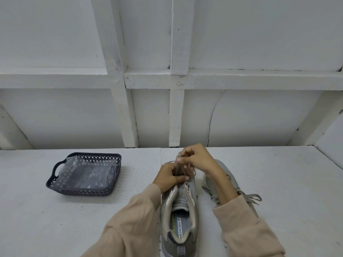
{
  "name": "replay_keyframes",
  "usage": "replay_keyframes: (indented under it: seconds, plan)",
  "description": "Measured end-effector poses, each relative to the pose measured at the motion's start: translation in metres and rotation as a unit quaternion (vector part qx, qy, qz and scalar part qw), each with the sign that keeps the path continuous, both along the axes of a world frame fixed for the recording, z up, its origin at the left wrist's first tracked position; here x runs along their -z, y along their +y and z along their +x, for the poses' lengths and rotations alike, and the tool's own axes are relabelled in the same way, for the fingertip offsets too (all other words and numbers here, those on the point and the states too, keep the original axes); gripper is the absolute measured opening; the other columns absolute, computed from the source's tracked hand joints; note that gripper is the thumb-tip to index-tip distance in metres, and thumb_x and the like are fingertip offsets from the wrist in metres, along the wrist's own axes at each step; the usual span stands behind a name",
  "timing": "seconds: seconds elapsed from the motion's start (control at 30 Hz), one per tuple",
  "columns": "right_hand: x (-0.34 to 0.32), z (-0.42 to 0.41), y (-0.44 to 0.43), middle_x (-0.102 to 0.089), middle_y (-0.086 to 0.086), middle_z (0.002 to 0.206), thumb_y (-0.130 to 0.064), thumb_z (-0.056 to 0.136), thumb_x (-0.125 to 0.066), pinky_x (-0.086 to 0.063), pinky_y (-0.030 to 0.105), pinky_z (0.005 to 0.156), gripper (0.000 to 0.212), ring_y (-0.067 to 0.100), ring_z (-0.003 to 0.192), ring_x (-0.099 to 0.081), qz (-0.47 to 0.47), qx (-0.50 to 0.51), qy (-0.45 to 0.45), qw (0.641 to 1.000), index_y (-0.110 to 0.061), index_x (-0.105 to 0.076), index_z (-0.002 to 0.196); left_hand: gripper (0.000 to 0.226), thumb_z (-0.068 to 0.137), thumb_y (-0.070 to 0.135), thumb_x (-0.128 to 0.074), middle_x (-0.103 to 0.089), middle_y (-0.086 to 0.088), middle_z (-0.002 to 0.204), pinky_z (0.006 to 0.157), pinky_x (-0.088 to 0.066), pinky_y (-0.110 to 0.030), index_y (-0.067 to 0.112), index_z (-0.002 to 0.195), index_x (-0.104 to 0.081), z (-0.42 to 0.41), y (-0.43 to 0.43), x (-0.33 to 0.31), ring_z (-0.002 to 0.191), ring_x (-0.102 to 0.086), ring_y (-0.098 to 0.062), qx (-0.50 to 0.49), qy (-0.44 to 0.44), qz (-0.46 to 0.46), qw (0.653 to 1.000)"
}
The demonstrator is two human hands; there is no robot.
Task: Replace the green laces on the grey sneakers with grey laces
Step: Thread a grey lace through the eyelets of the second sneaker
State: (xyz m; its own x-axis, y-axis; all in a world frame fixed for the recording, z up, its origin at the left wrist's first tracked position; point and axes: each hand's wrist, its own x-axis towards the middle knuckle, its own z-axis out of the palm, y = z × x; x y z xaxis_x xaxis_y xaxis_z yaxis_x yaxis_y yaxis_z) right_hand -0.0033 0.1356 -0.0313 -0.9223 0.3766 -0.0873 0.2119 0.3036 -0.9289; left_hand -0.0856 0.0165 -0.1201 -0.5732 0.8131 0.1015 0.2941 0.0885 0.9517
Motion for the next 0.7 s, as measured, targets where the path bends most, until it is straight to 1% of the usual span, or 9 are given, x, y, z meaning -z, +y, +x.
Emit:
replay_keyframes:
  seconds: [0.07, 0.13, 0.23, 0.3, 0.4, 0.5, 0.57, 0.63, 0.7]
  plan:
    - [-0.005, -0.001, -0.002, -0.062, -0.009, 0.049, 0.003, 0.080, -0.073, -0.041, 0.018, 0.043, 0.011, 0.005, 0.043, -0.052, -0.014, 0.008, 0.009, 1.000, -0.003, -0.066, 0.073, 0.029, 0.073, -0.006, -0.078, -0.073, 0.018, 0.080, 0.081, -0.048, -0.016, 0.020, 0.087, -0.072, 0.000, 0.001, -0.003, 0.081, -0.067, 0.003, 0.019, -0.008, 0.005, 1.000]
    - [-0.012, 0.000, -0.004, -0.061, -0.007, 0.049, 0.006, 0.081, -0.071, -0.040, 0.017, 0.042, 0.015, 0.005, 0.042, -0.052, -0.047, 0.012, 0.024, 0.999, -0.003, -0.065, 0.070, 0.028, 0.074, -0.001, -0.077, -0.075, 0.004, 0.090, 0.088, -0.052, -0.027, 0.021, 0.089, -0.074, -0.003, -0.001, -0.003, 0.089, -0.070, -0.010, 0.038, -0.016, 0.010, 0.999]
    - [-0.031, 0.000, -0.007, -0.061, 0.005, 0.056, 0.007, 0.080, -0.071, -0.040, 0.017, 0.043, 0.008, 0.009, 0.044, -0.053, -0.079, 0.009, 0.059, 0.995, 0.004, -0.066, 0.074, 0.028, 0.077, -0.006, -0.074, -0.075, -0.008, 0.095, 0.088, -0.054, -0.027, 0.018, 0.091, -0.074, -0.004, -0.002, -0.004, 0.091, -0.070, -0.016, 0.044, -0.034, -0.009, 0.998]
    - [-0.045, -0.003, -0.006, -0.062, 0.004, 0.056, 0.008, 0.079, -0.072, -0.042, 0.018, 0.044, 0.005, 0.011, 0.046, -0.054, -0.073, 0.001, 0.088, 0.993, 0.006, -0.067, 0.077, 0.029, 0.077, -0.008, -0.073, -0.075, -0.007, 0.093, 0.086, -0.054, -0.026, 0.017, 0.089, -0.074, -0.002, 0.000, -0.004, 0.088, -0.070, -0.015, 0.048, -0.038, -0.011, 0.998]
    - [-0.059, -0.006, -0.006, -0.062, 0.001, 0.054, 0.008, 0.078, -0.072, -0.044, 0.019, 0.046, 0.006, 0.012, 0.048, -0.055, -0.055, -0.016, 0.100, 0.993, 0.004, -0.068, 0.076, 0.028, 0.076, -0.009, -0.073, -0.075, -0.002, 0.091, 0.085, -0.054, -0.025, 0.016, 0.088, -0.075, -0.003, 0.001, -0.006, 0.088, -0.070, -0.014, 0.052, -0.034, -0.007, 0.998]
    - [-0.057, -0.005, -0.007, -0.062, 0.004, 0.057, 0.007, 0.080, -0.072, -0.046, 0.019, 0.047, 0.004, 0.013, 0.049, -0.056, -0.060, -0.019, 0.093, 0.994, 0.007, -0.068, 0.080, 0.030, 0.076, -0.007, -0.074, -0.075, -0.004, 0.093, 0.089, -0.054, -0.026, 0.020, 0.089, -0.074, -0.002, 0.001, -0.007, 0.091, -0.071, -0.016, 0.047, -0.004, -0.009, 0.999]
    - [-0.053, -0.001, -0.006, -0.063, 0.007, 0.061, 0.004, 0.081, -0.071, -0.047, 0.020, 0.048, 0.007, 0.014, 0.051, -0.057, -0.066, -0.014, 0.092, 0.993, 0.009, -0.067, 0.084, 0.029, 0.075, -0.005, -0.075, -0.075, -0.003, 0.093, 0.090, -0.054, -0.027, 0.021, 0.089, -0.074, -0.001, 0.001, -0.006, 0.092, -0.071, -0.017, 0.040, 0.020, -0.009, 0.999]
    - [-0.052, 0.001, -0.005, -0.064, 0.009, 0.064, 0.002, 0.082, -0.071, -0.048, 0.021, 0.049, 0.013, 0.015, 0.054, -0.058, -0.067, -0.017, 0.087, 0.994, 0.012, -0.067, 0.089, 0.026, 0.074, -0.004, -0.076, -0.075, -0.003, 0.093, 0.091, -0.054, -0.028, 0.017, 0.090, -0.075, 0.000, 0.001, -0.005, 0.092, -0.071, -0.015, 0.032, 0.036, -0.009, 0.999]
    - [-0.051, 0.002, -0.004, -0.065, 0.008, 0.065, 0.000, 0.082, -0.072, -0.049, 0.022, 0.051, 0.013, 0.016, 0.055, -0.059, -0.068, -0.021, 0.083, 0.994, 0.010, -0.068, 0.090, 0.024, 0.074, -0.006, -0.075, -0.075, -0.005, 0.093, 0.088, -0.054, -0.024, 0.011, 0.092, -0.074, 0.001, 0.001, -0.006, 0.090, -0.071, -0.015, 0.030, 0.038, -0.008, 0.999]
